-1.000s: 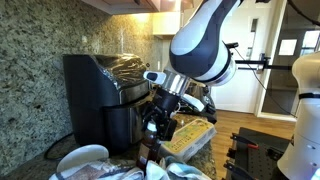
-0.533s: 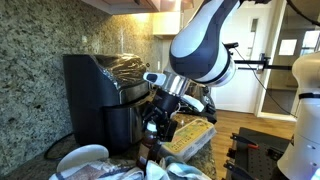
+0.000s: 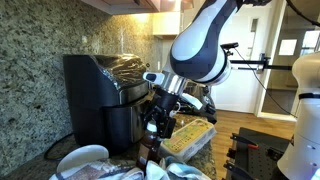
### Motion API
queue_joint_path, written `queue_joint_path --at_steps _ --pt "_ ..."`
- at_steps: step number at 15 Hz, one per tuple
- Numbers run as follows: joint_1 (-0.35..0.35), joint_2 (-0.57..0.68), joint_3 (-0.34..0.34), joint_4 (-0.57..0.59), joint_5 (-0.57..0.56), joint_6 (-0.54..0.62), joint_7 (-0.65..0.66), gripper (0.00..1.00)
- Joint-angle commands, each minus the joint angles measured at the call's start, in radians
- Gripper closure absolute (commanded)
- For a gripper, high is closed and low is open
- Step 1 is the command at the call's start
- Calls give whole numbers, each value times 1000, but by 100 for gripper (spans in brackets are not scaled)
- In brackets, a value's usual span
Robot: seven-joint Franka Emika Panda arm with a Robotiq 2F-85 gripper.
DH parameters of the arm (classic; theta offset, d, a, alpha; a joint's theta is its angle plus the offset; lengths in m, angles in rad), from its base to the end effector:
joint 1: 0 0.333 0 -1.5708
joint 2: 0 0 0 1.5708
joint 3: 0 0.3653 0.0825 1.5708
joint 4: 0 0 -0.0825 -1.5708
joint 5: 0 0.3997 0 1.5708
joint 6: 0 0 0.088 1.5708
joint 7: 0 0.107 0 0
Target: Move the bottle of honey to the left
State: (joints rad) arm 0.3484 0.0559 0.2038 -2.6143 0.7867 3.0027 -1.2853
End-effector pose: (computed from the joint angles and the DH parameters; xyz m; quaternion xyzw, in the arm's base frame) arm 0.4158 0.1964 0.2924 -0.8436 -0.5010 -0.1845 0.0583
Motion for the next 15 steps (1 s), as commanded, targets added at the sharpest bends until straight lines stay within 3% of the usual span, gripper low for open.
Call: queue_joint_path --at_steps 1,11,12,15 --pt "-11 -37 -30 -7 -63 -27 56 0" --pt "-18 -114 -68 7 -161 -192 116 0" --pt "-55 -127 -38 10 -178 -216 127 0" --pt "-72 -165 -52 27 -219 -299 150 0"
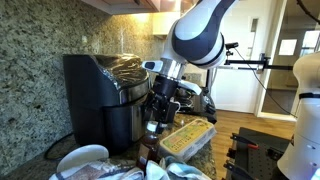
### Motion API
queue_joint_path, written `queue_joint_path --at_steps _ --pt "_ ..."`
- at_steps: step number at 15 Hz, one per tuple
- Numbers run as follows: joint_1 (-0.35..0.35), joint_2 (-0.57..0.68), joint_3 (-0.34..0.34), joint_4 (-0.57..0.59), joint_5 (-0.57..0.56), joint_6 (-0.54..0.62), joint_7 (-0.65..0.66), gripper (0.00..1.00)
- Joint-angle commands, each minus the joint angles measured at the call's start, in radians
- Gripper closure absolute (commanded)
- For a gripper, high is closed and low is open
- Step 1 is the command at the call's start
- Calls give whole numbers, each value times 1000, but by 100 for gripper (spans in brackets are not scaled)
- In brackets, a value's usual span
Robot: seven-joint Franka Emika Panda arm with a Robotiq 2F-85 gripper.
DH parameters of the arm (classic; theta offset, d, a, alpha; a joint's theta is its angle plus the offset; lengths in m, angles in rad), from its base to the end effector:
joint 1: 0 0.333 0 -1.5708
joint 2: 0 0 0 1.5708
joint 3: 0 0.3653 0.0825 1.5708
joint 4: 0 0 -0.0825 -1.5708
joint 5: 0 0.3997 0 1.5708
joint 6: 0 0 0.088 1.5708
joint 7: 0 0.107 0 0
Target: Move the bottle of honey to the left
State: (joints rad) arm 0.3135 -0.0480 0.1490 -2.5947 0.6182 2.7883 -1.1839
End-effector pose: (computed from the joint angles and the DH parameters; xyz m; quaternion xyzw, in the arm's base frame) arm 0.4246 0.1821 0.3294 -0.8415 -0.5100 -0.1559 0.0859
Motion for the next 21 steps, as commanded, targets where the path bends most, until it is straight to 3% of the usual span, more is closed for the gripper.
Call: queue_joint_path --at_steps 1,9,15,21 --pt "-42 -72 -2 14 -60 -112 56 0" --pt "-94 -152 -71 93 -117 -330 102 0" --pt "-259 -279 -207 149 -307 -578 293 0" --pt "-406 -329 -301 127 -520 -599 508 0"
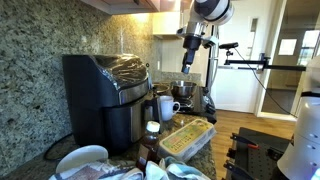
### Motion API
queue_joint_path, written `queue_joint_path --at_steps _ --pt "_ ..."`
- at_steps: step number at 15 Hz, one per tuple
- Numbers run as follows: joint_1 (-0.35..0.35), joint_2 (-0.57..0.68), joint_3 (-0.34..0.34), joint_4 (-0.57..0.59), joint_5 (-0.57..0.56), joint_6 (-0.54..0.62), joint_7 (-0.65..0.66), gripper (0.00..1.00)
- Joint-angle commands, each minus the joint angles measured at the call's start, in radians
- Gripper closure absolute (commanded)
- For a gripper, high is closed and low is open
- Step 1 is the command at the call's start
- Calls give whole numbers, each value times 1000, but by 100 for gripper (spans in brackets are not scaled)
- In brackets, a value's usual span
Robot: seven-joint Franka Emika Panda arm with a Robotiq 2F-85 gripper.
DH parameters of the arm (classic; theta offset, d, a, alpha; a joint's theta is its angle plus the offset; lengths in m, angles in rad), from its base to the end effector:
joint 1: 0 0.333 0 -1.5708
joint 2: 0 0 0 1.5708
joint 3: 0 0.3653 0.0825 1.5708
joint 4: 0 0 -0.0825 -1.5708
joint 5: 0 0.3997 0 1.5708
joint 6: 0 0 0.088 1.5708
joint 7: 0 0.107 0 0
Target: Move the bottle of honey to the left
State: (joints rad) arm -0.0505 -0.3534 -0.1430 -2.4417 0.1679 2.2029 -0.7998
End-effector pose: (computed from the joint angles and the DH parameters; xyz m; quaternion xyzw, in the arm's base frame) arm 0.4318 -0.0823 0.4811 -0.9606 -0.2557 -0.0926 0.0579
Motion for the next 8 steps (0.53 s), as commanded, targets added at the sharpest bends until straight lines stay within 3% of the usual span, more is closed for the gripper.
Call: queue_joint_path --at_steps 1,3,4,8 --pt "-56 -27 -12 -44 -97 0 175 0" --pt "-71 -32 -24 -62 -123 -25 249 0" --pt "-38 -4 -43 -32 -99 -3 177 0" --pt "-44 -4 -47 -51 -112 -4 225 0"
